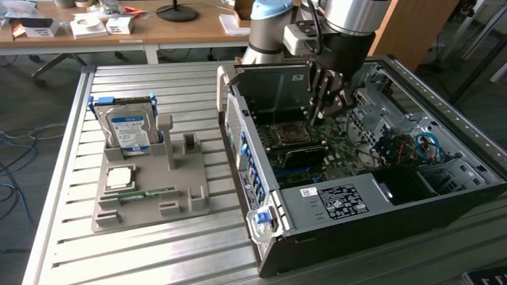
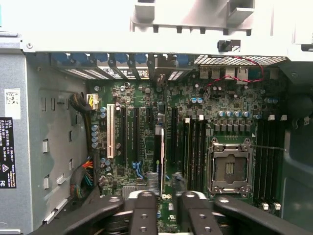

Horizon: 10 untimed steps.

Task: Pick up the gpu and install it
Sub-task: 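Press down on the gpu until it lock into place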

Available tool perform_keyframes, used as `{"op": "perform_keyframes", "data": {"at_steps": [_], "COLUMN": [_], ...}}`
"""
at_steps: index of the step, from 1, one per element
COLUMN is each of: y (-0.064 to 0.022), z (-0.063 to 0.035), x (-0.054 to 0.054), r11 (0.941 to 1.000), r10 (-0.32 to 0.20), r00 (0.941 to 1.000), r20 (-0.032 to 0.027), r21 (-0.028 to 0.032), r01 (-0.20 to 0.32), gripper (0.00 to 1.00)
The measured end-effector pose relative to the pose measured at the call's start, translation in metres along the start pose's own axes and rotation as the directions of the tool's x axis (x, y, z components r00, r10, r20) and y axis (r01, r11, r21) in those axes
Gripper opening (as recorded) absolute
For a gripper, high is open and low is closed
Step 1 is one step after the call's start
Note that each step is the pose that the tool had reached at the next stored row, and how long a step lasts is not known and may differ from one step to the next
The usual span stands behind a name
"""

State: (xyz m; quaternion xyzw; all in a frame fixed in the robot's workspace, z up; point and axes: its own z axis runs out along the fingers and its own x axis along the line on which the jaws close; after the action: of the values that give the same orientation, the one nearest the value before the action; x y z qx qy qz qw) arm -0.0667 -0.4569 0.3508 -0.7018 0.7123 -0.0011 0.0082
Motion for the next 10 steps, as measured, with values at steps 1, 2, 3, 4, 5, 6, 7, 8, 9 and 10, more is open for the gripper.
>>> {"op": "perform_keyframes", "data": {"at_steps": [1, 2, 3, 4, 5, 6, 7, 8, 9, 10], "y": [0.0000, 0.0000, 0.0000, 0.0000, 0.0000, 0.0000, 0.0000, 0.0000, 0.0000, 0.0000], "z": [0.0000, 0.0000, 0.0000, 0.0000, 0.0000, 0.0000, 0.0000, 0.0000, 0.0000, 0.0000], "x": [0.0000, 0.0000, 0.0000, 0.0000, 0.0000, 0.0000, 0.0000, 0.0000, 0.0000, 0.0000], "r11": [1.0000, 1.0000, 1.0000, 1.0000, 1.0000, 1.0000, 1.0000, 1.0000, 1.0000, 1.0000], "r10": [0.000, 0.000, 0.000, 0.000, 0.000, 0.000, 0.000, 0.000, 0.000, 0.000], "r00": [1.0000, 1.0000, 1.0000, 1.0000, 1.0000, 1.0000, 1.0000, 1.0000, 1.0000, 1.0000], "r20": [0.0001, 0.0000, 0.0000, 0.0000, 0.0000, 0.0000, 0.0000, 0.0001, 0.0000, 0.0000], "r21": [0.0000, 0.0000, 0.0000, 0.0000, 0.0000, 0.0000, 0.0000, 0.0000, 0.0000, 0.0000], "r01": [0.000, 0.000, 0.000, 0.000, 0.000, 0.000, 0.000, 0.000, 0.000, 0.000], "gripper": [0.25, 0.19, 0.13, 0.13, 0.11, 0.11, 0.11, 0.11, 0.11, 0.11]}}
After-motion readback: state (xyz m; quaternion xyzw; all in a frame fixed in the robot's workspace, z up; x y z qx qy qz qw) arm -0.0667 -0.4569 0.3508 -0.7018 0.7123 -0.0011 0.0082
